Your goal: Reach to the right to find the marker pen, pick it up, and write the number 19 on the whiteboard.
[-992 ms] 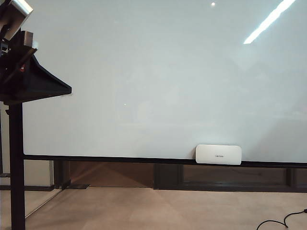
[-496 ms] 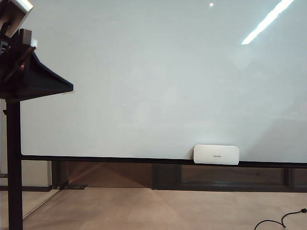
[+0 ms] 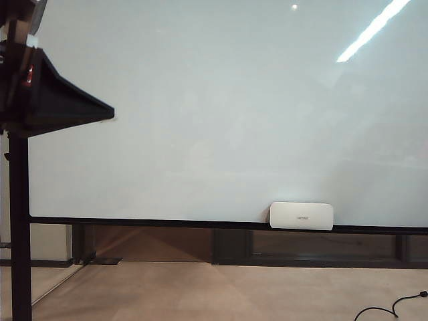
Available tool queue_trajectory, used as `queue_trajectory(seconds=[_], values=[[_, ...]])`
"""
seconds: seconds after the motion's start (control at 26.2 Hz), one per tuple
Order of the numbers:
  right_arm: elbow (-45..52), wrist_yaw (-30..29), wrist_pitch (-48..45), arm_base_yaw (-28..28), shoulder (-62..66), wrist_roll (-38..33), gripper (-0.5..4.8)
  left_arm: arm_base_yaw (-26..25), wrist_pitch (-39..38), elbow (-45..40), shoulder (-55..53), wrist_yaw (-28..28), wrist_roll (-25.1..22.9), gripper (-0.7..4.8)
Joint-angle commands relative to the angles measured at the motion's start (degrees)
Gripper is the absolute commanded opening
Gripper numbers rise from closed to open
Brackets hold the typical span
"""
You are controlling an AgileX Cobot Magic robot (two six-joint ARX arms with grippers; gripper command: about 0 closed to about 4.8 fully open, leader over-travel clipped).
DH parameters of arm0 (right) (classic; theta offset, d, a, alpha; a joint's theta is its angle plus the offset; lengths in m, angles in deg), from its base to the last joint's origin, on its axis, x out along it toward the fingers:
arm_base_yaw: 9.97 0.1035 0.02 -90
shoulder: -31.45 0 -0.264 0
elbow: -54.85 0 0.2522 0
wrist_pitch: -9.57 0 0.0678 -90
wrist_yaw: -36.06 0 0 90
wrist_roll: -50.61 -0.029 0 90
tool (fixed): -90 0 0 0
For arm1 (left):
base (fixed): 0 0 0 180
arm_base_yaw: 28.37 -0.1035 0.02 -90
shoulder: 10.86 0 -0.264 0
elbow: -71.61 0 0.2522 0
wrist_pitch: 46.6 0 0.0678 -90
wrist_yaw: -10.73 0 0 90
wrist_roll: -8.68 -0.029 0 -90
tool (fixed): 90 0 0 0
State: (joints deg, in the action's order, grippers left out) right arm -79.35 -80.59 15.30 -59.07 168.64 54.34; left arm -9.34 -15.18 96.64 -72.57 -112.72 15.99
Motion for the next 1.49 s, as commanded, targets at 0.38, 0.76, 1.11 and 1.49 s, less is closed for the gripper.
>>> queue_trajectory(seconds=[0.38,0.76,1.11,1.49], values=[[-0.3,2.3,26.3,-0.4,-13.7,1.3,-0.01,0.9,-0.3,0.2,4.9,-6.3,0.2,-0.05],[-0.3,6.2,44.2,3.9,-21.9,8.4,-0.02,1.0,-1.0,0.1,8.3,-15.5,3.9,-0.05],[-0.3,5.4,50.5,7.1,-29.8,7.2,-0.01,1.1,-1.3,0.2,15.3,-16.5,11.0,-0.05],[-0.3,3.8,57.6,17.8,-40.1,6.1,-0.01,0.8,-21.1,4.9,35.9,-2.9,7.7,-0.05]])
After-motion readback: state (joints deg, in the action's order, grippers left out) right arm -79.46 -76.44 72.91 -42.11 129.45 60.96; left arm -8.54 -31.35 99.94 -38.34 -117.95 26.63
